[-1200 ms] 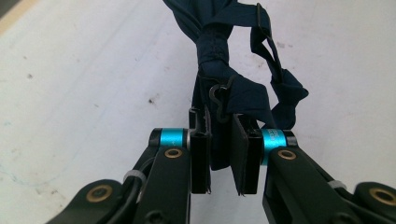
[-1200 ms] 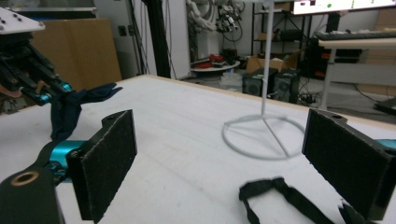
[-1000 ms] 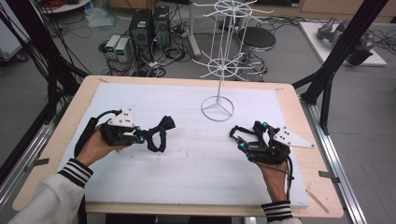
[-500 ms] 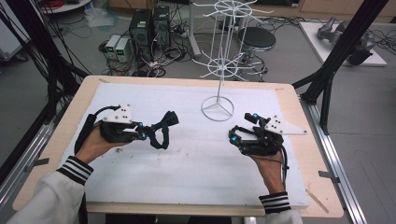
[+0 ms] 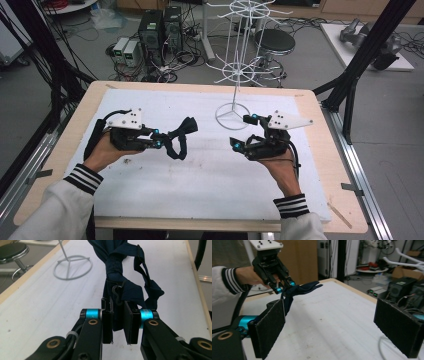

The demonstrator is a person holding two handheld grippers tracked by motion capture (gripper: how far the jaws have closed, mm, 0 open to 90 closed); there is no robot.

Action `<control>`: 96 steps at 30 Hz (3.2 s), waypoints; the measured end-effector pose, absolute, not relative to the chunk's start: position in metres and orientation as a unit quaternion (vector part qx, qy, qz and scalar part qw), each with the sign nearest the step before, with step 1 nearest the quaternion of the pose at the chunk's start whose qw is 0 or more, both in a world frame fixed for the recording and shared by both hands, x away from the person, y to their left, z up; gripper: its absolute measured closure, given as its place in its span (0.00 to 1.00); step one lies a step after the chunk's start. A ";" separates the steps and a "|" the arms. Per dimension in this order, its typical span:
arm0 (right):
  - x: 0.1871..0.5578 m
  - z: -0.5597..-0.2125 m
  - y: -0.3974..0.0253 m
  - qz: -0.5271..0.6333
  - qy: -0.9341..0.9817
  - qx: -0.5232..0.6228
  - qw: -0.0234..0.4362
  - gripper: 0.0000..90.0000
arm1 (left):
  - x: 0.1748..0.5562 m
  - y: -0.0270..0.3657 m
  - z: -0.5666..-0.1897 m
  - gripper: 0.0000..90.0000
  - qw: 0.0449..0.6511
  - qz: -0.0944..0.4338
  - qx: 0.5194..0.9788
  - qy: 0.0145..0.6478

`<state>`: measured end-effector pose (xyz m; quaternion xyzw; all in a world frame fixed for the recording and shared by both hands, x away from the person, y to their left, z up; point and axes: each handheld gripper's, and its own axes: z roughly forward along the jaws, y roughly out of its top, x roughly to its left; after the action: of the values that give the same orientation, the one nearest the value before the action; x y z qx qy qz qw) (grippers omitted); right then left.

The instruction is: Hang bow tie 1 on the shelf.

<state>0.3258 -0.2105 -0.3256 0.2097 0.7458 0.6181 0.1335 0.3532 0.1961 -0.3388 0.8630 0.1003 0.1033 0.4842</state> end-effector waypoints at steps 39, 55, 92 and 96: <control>0.363 -0.308 -0.161 0.589 0.785 0.193 -0.020 0.17 | 0.359 0.162 -0.322 0.88 0.529 0.085 0.844 0.022; 0.363 -0.300 -0.154 0.576 0.796 0.184 -0.035 0.42 | 0.354 0.158 -0.320 0.88 0.528 0.092 0.844 0.001; 0.358 -0.298 -0.153 0.556 0.815 0.165 -0.014 0.94 | 0.354 0.164 -0.319 0.66 0.536 0.119 0.835 0.037; 0.357 -0.297 -0.155 0.561 0.811 0.167 -0.005 0.94 | 0.355 0.167 -0.324 0.54 0.542 0.137 0.827 0.061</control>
<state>0.3569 -0.1550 -0.2970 0.1673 0.8110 0.5606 -0.0052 0.3547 0.1674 -0.3239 0.8268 0.0615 0.1367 0.5422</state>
